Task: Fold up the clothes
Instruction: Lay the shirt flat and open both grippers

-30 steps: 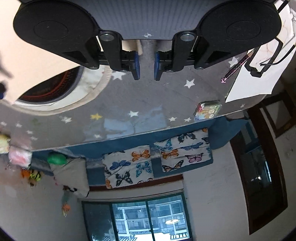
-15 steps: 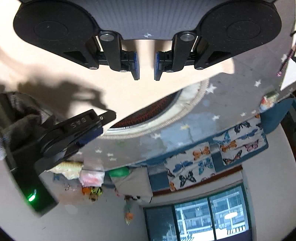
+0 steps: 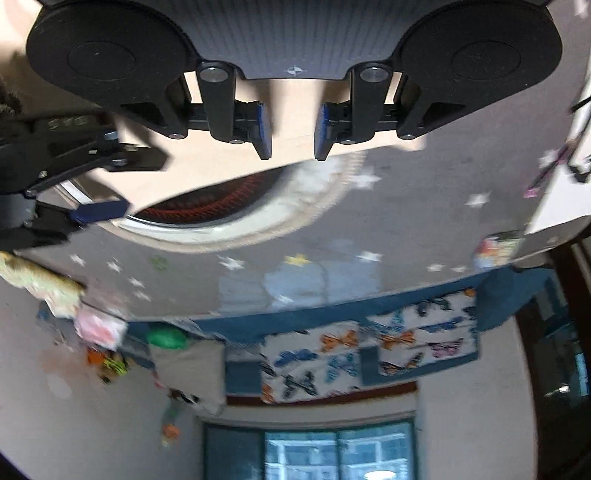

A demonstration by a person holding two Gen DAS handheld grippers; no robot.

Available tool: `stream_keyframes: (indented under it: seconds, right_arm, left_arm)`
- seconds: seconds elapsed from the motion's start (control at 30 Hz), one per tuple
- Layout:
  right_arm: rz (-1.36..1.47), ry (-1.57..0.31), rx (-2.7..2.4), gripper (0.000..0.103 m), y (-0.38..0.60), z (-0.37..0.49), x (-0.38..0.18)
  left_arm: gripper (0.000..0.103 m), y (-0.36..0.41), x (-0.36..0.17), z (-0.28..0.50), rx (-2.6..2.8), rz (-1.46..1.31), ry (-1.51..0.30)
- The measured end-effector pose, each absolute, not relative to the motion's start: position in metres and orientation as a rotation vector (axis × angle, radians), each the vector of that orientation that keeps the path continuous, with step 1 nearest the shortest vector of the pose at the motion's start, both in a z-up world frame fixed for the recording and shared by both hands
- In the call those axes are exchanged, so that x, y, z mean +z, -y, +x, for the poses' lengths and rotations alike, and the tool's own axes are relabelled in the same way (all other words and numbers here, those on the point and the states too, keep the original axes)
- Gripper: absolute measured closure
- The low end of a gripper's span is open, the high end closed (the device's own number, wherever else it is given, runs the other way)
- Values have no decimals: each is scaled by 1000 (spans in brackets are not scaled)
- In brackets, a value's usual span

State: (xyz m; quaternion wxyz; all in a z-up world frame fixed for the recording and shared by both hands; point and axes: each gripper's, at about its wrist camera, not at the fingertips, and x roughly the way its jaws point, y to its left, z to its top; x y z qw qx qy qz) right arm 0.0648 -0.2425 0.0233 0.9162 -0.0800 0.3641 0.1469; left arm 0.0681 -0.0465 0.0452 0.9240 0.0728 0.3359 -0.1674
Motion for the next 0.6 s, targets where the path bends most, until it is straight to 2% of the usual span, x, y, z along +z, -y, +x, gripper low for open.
stream_keyframes:
  seconds: [0.3, 0.4, 0.47, 0.6]
  right_arm:
    - [-204, -748, 429, 34, 238, -4, 35]
    - [-224, -752, 484, 32, 230, -32, 36]
    - [-248, -745, 522, 29, 223, -53, 37]
    - [-307, -715, 567, 27, 208, -90, 37]
  left_arm:
    - [74, -76, 44, -10, -14, 123, -682]
    - [69, -109, 37, -41, 90, 120, -700]
    - [61, -124, 34, -58, 122, 102, -714]
    - [57, -137, 33, -83, 157, 84, -697]
